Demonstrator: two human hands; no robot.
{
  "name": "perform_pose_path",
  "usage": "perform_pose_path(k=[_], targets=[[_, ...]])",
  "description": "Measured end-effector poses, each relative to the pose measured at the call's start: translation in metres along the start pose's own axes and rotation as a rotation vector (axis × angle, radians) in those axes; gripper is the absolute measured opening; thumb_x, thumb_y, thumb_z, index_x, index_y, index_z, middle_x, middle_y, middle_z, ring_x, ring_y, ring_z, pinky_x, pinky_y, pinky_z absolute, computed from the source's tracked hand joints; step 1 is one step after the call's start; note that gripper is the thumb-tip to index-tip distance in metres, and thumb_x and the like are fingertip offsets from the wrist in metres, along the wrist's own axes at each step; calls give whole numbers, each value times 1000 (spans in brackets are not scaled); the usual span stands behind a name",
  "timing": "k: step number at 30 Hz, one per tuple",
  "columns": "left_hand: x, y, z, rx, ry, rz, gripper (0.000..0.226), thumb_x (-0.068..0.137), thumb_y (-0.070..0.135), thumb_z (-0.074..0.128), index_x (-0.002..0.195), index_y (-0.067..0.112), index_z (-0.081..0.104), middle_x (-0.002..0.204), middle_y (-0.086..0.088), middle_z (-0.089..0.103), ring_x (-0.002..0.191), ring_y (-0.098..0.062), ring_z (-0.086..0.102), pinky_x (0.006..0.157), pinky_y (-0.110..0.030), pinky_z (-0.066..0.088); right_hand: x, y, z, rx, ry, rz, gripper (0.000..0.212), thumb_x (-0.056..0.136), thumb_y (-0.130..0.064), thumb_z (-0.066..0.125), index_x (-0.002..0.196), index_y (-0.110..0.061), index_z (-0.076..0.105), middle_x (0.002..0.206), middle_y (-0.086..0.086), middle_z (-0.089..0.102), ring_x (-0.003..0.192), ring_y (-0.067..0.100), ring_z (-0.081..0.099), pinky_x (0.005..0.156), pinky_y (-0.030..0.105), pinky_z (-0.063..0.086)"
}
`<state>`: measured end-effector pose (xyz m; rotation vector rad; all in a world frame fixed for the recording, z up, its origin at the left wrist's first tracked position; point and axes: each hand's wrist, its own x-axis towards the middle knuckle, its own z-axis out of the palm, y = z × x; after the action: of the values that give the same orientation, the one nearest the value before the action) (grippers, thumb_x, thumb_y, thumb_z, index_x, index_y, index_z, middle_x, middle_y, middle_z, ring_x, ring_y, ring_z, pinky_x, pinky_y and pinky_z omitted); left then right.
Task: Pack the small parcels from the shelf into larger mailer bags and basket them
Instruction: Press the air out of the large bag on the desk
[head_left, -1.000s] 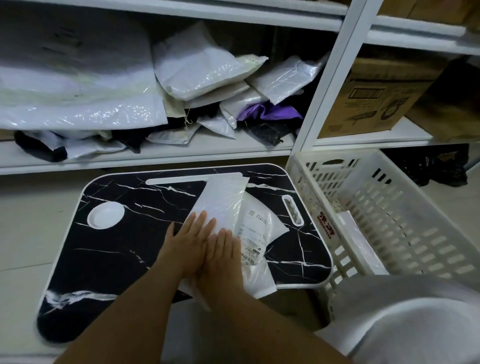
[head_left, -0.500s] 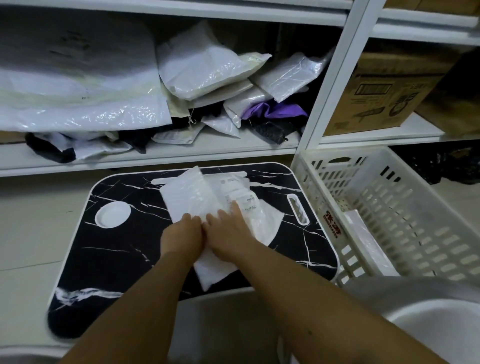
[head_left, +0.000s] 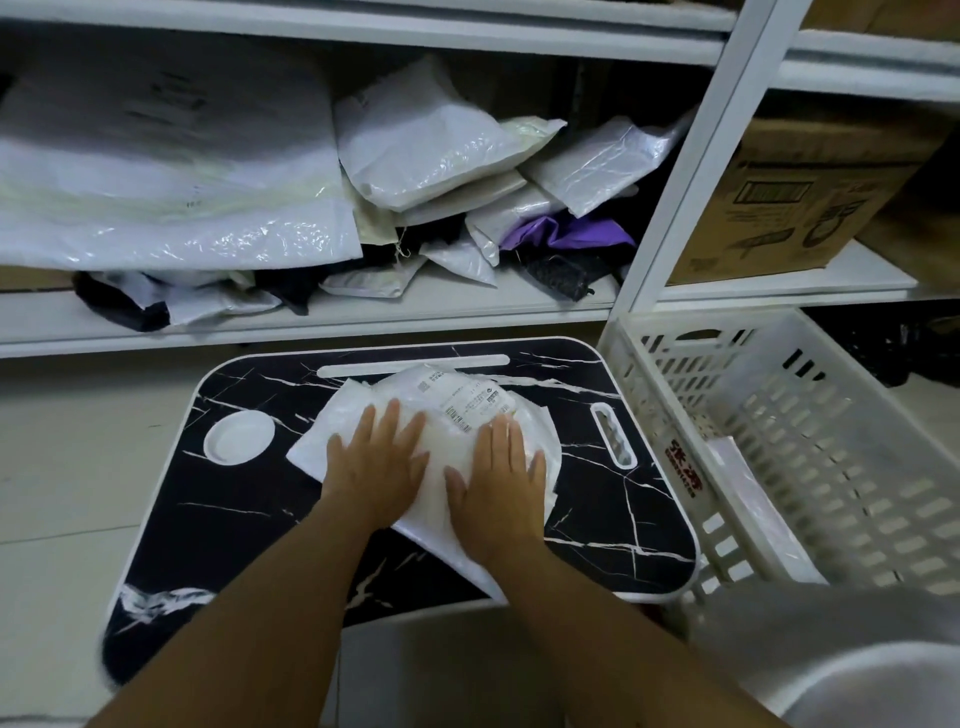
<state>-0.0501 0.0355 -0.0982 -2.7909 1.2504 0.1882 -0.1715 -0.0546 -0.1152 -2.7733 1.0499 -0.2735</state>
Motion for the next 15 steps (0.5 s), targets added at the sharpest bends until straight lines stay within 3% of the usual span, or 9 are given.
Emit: perform_pose_path(k=[2,4,6,9,13,15], targets=[[-8,5,8,37,-53,-35,63,97,58,9,152,31,-5,161,-5,-6,147,-29,5,108,-51,27,-3,6,8,14,-186,-10,83,90,-62,0,155,-11,9,163,9,0,150,26,-3,116,56,2],[-18,12,11,116,-56,-86,68,95,61,9,152,25,3,160,-11,5,141,-33,19,101,-49,32,3,11,7,3,-290,-44,84,88,-67,-3,155,-17,-3,162,5,-12,149,24,-14,116,56,-4],[-22,17,7,183,-18,-120,70,94,63,11,149,19,18,152,-16,26,127,-32,37,93,-45,36,15,17,2,-9,-360,-76,76,93,-65,7,155,-22,-3,162,1,-13,149,22,-14,117,57,-3],[-19,24,-3,183,61,-92,64,95,62,16,126,15,47,117,-10,56,99,-24,52,78,-35,40,32,24,-4,-32,-452,-99,68,97,-63,14,155,-31,-1,162,-5,-12,149,20,-12,116,58,-1],[-8,29,-17,41,44,-103,52,100,51,23,104,16,61,95,-4,65,84,-20,63,64,-28,39,36,22,-5,-62,-437,-101,59,99,-57,15,154,-34,7,163,-4,-5,150,25,-7,115,60,1],[2,24,-21,44,62,-86,39,101,35,29,102,17,64,93,-1,68,84,-19,63,63,-27,39,38,11,-6,-58,-341,-79,54,101,-50,22,150,-28,24,161,5,16,148,29,7,115,60,7]])
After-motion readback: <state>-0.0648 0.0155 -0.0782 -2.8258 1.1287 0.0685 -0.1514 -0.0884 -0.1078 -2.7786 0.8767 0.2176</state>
